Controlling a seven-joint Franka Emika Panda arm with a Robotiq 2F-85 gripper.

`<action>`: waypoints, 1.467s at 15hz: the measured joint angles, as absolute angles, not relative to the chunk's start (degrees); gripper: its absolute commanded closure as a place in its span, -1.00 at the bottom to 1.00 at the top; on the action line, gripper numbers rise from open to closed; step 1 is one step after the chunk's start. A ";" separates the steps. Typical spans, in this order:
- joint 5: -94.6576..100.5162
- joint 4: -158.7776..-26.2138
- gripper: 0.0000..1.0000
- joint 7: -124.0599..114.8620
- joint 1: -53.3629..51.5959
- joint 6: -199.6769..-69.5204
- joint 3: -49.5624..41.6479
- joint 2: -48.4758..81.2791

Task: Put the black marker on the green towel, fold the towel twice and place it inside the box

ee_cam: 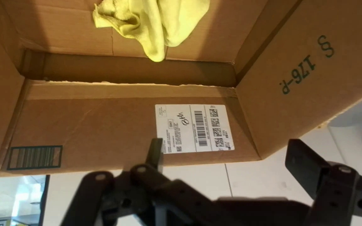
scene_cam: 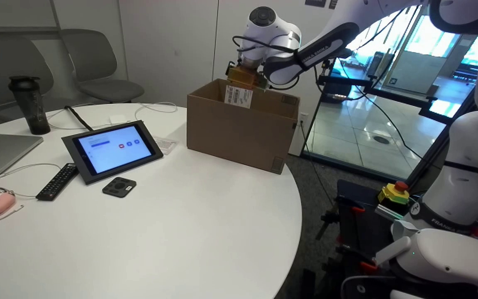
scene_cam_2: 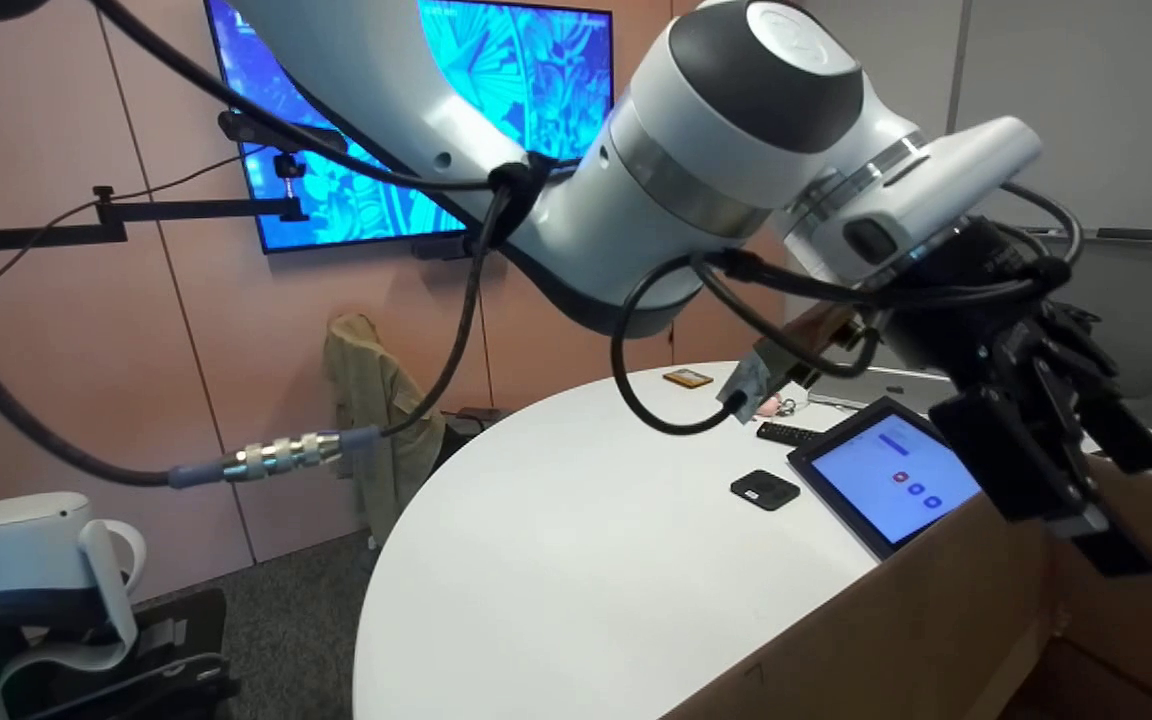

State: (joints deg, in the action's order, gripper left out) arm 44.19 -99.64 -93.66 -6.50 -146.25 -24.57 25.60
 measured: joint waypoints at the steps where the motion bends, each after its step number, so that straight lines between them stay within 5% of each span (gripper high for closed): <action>1: 45.86 -100.07 -1.00 -93.59 -6.78 -146.59 -23.57 24.29; 8: 46.92 -113.04 -1.00 -86.67 -7.04 -150.20 -10.45 9.40; 15: 22.24 -127.72 -1.00 -62.72 -7.25 -149.53 0.77 -3.80; 22: 4.54 -128.36 -1.00 -34.32 -12.06 -128.92 -1.27 -11.92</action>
State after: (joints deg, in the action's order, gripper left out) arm 4.54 -128.36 -34.32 -12.06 -128.92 -1.27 -11.92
